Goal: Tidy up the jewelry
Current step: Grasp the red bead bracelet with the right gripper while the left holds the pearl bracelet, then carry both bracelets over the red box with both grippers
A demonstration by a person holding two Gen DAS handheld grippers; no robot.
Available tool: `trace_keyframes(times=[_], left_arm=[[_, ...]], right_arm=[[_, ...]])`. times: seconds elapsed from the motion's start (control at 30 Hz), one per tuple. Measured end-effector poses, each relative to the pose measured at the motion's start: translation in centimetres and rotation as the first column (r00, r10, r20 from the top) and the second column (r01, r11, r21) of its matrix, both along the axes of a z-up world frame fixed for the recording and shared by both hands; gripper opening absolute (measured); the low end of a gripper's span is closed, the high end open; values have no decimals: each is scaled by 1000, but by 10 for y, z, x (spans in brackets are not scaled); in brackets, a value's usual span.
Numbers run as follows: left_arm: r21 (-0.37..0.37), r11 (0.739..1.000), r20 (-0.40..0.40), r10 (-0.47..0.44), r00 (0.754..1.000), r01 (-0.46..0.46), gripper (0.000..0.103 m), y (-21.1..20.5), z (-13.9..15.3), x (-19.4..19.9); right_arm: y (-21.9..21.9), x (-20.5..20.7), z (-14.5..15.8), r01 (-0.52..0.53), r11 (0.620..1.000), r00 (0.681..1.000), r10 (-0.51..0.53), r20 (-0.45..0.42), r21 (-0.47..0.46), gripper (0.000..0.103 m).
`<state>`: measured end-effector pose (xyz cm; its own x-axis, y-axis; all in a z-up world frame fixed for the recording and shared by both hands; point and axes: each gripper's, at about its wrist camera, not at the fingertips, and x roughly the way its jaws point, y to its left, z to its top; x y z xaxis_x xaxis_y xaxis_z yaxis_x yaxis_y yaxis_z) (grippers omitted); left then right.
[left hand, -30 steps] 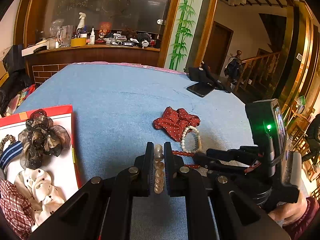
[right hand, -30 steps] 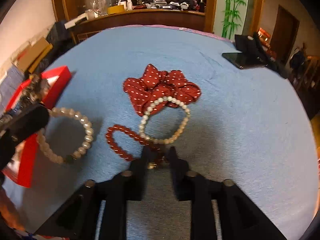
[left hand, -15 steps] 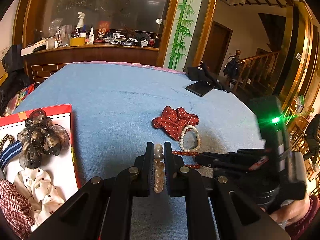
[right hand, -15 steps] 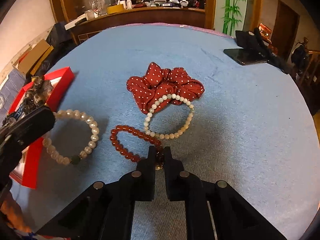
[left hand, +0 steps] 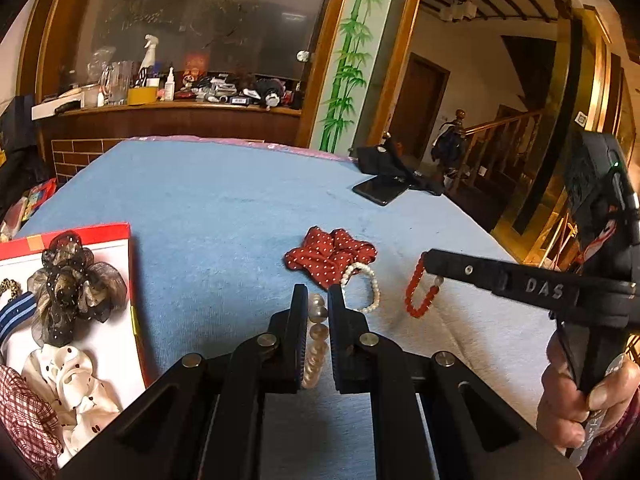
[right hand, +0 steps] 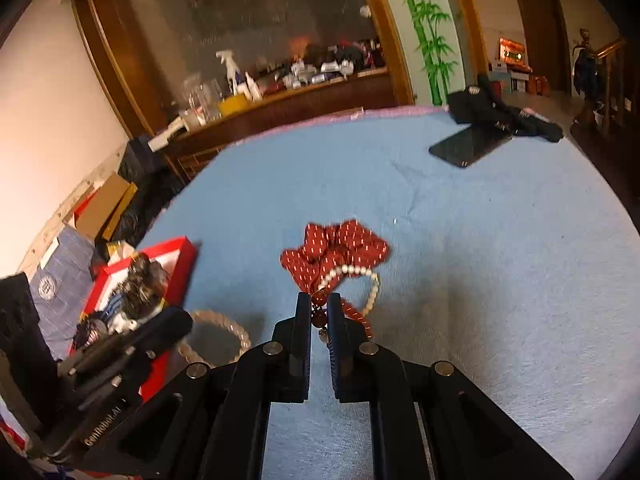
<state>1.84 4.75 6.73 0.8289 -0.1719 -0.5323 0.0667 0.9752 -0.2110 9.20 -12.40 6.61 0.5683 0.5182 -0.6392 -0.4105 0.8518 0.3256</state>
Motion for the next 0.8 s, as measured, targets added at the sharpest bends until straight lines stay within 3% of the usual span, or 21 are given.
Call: trace_keyframes(times=[0.27, 0.8], left_arm=[[10, 1000, 13, -6, 1000, 6, 9, -4, 2, -1], [32, 999, 21, 9, 1000, -10, 9, -5, 1, -3]], right_arm=[[-2, -9, 15, -6, 999, 999, 4, 50, 39, 7], [-3, -10, 14, -18, 998, 999, 15, 44, 53, 7]])
